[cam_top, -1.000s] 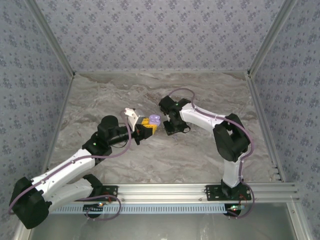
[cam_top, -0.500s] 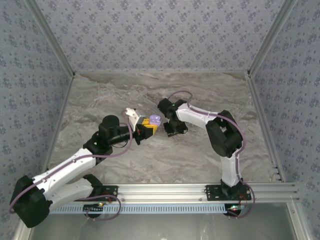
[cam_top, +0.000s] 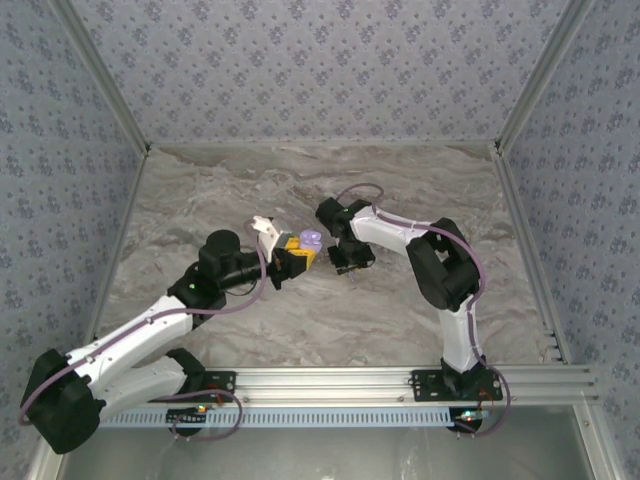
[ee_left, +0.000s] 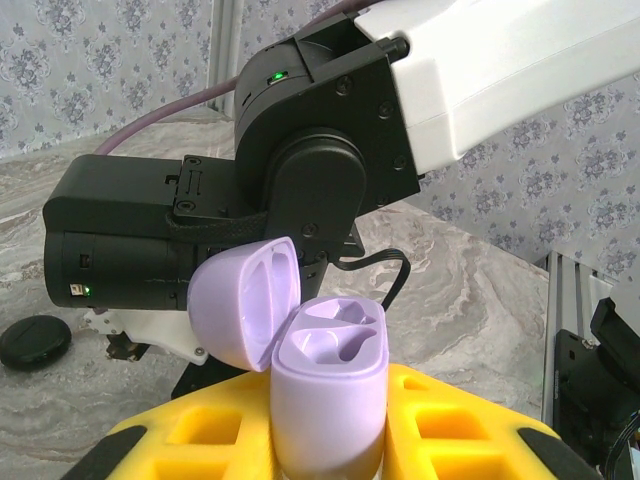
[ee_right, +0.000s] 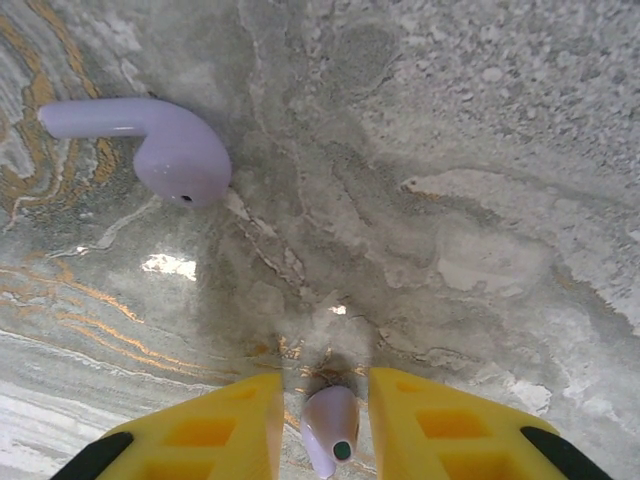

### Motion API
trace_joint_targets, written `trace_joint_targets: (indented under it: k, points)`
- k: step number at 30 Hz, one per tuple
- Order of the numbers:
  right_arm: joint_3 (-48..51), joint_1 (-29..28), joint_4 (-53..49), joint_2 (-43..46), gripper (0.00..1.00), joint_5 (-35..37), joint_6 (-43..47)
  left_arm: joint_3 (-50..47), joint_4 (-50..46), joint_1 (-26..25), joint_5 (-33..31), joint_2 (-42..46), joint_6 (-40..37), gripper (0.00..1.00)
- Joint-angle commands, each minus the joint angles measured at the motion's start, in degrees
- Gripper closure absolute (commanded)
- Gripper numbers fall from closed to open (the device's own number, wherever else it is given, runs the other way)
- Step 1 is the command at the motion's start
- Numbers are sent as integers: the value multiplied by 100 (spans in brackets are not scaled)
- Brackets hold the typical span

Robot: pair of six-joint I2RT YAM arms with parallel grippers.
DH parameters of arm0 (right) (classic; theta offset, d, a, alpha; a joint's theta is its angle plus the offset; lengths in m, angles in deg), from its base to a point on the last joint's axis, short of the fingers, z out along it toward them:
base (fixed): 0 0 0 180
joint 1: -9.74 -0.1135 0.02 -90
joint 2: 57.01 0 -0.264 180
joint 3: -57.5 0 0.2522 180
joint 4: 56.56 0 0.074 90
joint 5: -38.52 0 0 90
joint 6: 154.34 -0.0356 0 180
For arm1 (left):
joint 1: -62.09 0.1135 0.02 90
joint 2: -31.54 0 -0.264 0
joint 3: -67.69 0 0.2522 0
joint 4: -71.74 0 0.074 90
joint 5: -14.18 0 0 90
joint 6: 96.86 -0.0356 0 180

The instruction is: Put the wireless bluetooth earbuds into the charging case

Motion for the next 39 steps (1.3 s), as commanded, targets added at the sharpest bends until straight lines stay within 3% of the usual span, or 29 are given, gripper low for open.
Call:
trace_joint_targets:
  k: [1, 26, 39]
  points:
    - [-142, 44, -187, -153, 71, -14, -110, 138, 64, -31, 70, 10, 35, 76]
    - [118, 162, -139, -206, 82, -234, -208, 153, -1, -28, 69, 11, 75, 76]
    - [1249, 898, 1129, 693, 83, -1555, -383, 203, 135, -38, -65, -386, 361, 76]
